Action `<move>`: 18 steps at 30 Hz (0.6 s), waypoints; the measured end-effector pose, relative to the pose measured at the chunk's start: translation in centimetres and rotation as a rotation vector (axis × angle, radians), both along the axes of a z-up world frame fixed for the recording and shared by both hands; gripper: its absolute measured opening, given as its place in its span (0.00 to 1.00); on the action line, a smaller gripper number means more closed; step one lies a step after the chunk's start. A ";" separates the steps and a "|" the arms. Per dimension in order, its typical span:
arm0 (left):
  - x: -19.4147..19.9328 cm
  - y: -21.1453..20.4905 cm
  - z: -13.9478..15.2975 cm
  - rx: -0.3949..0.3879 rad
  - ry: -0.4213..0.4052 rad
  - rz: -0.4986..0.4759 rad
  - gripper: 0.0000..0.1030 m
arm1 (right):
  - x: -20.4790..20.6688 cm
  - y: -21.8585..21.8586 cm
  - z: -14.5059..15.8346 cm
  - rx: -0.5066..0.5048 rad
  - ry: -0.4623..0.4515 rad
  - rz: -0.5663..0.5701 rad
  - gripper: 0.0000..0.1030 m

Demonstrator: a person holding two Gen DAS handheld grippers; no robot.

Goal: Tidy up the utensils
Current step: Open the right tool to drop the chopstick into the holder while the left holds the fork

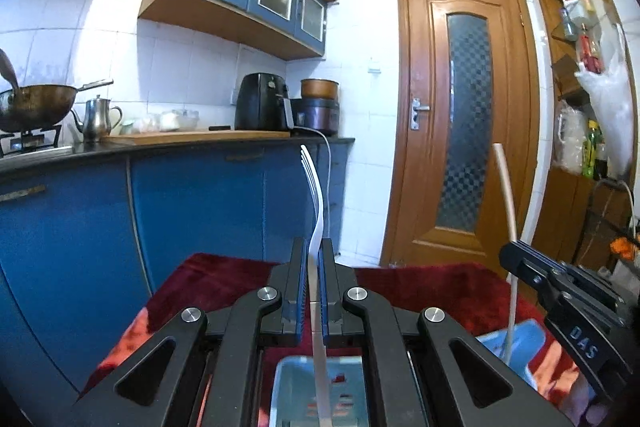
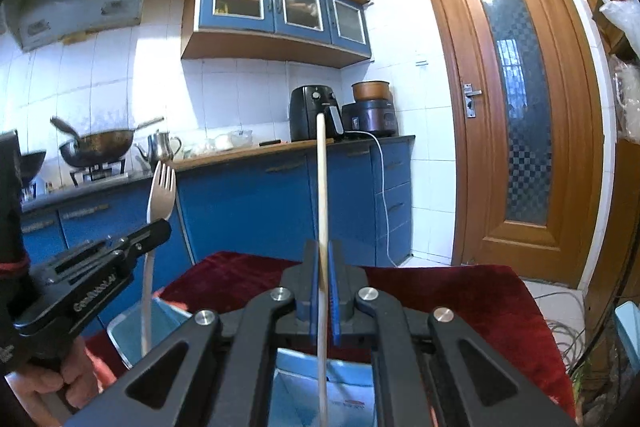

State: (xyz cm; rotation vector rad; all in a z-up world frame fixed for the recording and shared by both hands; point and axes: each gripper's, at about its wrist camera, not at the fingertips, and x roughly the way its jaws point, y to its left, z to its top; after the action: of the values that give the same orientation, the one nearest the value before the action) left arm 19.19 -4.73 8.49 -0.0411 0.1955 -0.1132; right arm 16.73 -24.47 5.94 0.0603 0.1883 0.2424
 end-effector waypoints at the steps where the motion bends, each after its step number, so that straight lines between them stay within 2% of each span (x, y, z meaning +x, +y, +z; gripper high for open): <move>1: -0.3 -0.1 -0.3 0.009 -0.001 -0.003 0.05 | -0.1 0.1 -0.2 -0.014 0.003 -0.001 0.06; 8: -2.0 -0.5 -1.4 0.057 0.035 -0.054 0.06 | -1.4 -0.2 -1.2 -0.040 0.060 0.011 0.06; 13: -2.4 -0.5 -1.7 0.045 0.097 -0.097 0.08 | -2.2 -0.4 -1.2 -0.037 0.099 0.022 0.07; 15: -2.7 -0.4 -1.7 0.043 0.118 -0.114 0.15 | -2.5 -0.4 -1.3 -0.045 0.106 0.024 0.10; 18: -3.3 -0.2 -1.6 0.041 0.129 -0.125 0.19 | -2.9 -0.4 -1.2 -0.036 0.107 0.029 0.25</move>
State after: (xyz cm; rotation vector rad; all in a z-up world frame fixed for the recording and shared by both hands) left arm 15.84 -4.94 6.92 0.0043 0.3296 -0.2313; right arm 13.86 -24.85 4.74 0.0351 0.3001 0.2653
